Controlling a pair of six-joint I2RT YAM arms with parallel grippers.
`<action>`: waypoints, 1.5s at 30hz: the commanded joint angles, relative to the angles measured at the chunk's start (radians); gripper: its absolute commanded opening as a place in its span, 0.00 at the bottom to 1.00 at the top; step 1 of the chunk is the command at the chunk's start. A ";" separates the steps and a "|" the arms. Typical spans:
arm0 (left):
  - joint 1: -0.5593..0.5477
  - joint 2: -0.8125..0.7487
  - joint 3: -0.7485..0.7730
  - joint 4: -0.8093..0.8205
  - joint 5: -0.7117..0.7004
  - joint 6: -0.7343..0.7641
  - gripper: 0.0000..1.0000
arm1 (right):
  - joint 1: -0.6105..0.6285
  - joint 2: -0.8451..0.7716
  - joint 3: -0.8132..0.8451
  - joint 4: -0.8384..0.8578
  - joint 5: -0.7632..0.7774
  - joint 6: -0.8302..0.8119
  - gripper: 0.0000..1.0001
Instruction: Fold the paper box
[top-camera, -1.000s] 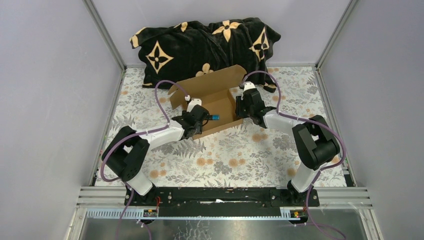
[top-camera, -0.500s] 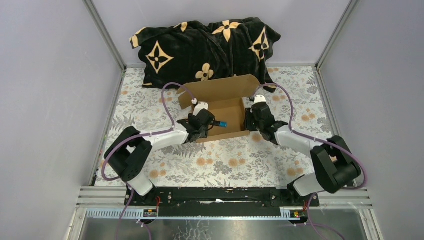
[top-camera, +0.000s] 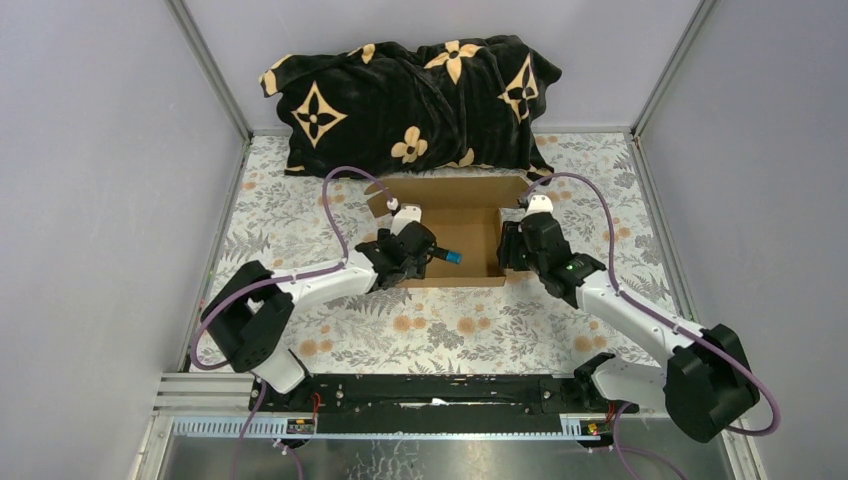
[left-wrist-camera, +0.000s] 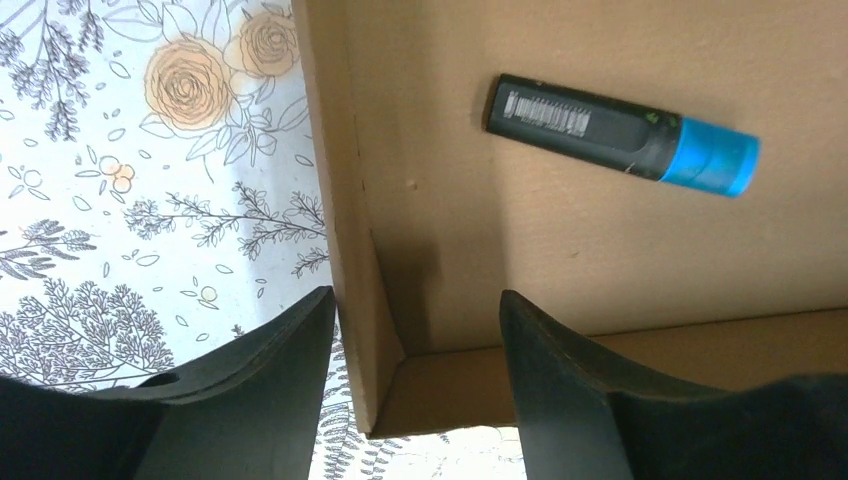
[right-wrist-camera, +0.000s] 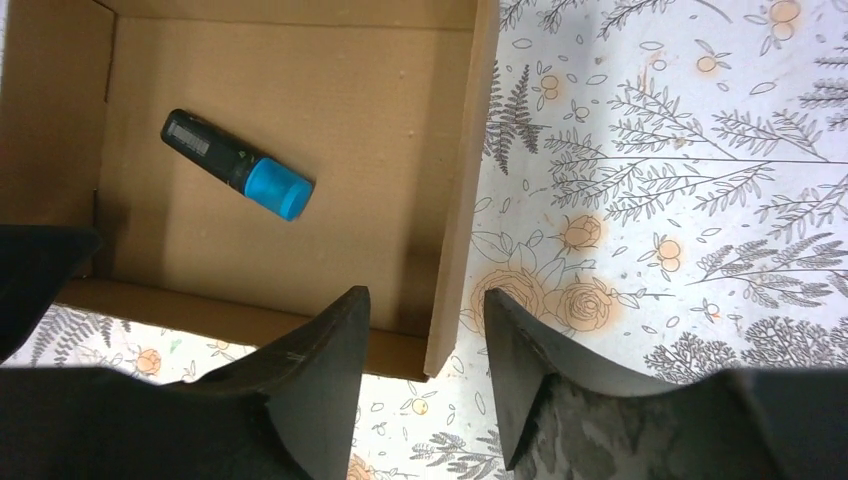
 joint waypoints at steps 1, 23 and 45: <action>0.008 -0.039 0.059 -0.041 -0.032 -0.008 0.69 | 0.009 -0.067 0.067 -0.095 0.043 0.020 0.55; 0.087 -0.402 0.184 -0.295 0.009 0.090 0.99 | 0.004 -0.153 0.329 -0.280 0.045 -0.394 0.83; 0.162 -0.371 0.191 -0.287 -0.006 0.245 0.98 | -0.091 0.010 0.342 -0.178 0.030 -0.509 0.68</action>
